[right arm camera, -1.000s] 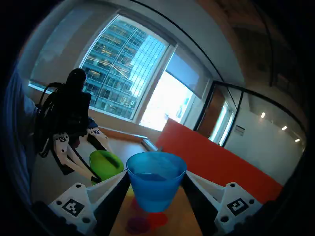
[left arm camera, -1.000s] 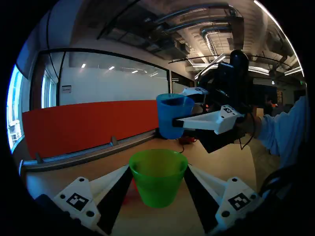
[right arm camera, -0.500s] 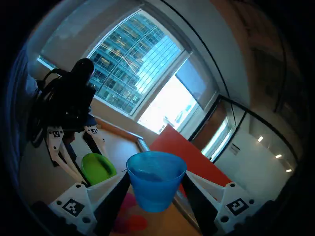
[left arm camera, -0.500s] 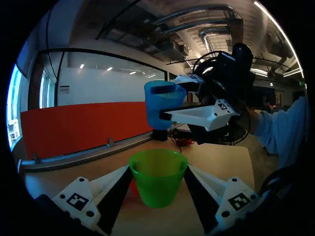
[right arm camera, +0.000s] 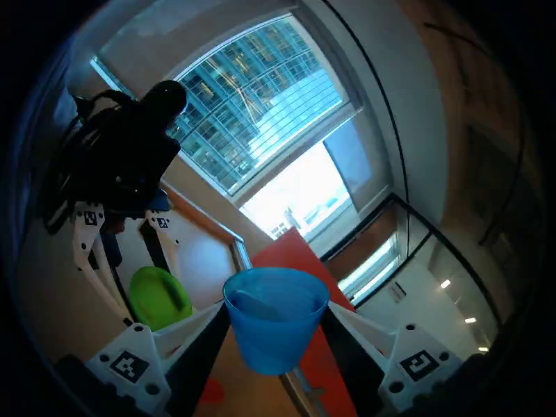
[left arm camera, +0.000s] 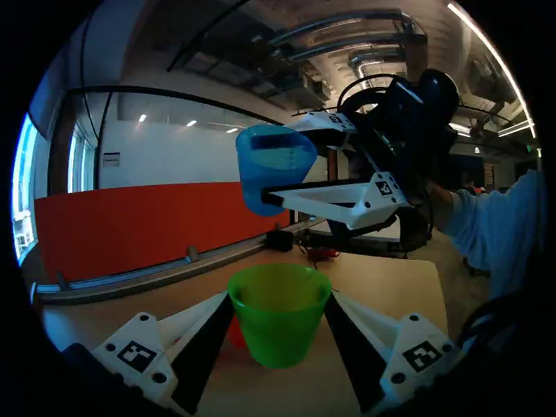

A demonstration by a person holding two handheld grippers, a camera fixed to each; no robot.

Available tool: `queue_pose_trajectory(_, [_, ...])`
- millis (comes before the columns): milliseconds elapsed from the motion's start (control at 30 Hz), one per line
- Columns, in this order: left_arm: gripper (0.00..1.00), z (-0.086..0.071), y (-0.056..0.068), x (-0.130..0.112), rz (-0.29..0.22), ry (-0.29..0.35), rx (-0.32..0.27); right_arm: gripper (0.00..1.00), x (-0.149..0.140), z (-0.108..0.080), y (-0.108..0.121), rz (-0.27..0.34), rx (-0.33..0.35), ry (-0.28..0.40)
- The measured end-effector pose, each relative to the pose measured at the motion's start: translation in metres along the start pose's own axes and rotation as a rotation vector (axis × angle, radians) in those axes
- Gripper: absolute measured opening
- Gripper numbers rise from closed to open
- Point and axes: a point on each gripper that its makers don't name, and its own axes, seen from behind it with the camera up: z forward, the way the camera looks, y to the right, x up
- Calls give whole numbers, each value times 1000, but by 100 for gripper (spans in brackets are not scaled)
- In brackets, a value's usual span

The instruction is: Pour water

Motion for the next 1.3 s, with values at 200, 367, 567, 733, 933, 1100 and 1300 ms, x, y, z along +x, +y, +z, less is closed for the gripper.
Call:
queue_pose_trajectory(200, [87, 1, 2, 2, 5, 4, -5, 89, 2, 5, 7, -83, -8, -8])
queue_pose_trajectory(367, [87, 2, 3, 4, 9, 6, -8, 89, 5, 8, 14, -141, -16, -13])
queue_pose_trajectory(567, [87, 4, 5, 5, 11, 8, -13, 89, 8, 9, 20, -184, -23, -14])
queue_pose_trajectory(733, [87, 5, 6, 7, 14, 8, -15, 89, 8, 8, 28, -220, -37, -17])
queue_pose_trajectory(933, [87, 6, 7, 8, 14, 9, -19, 89, 11, 8, 35, -258, -50, -17])
queue_pose_trajectory(1100, [87, 6, 8, 9, 16, 9, -21, 89, 13, 8, 39, -288, -56, -16])
queue_pose_trajectory(1300, [87, 7, 10, 10, 16, 10, -23, 89, 14, 8, 43, -329, -65, -19])
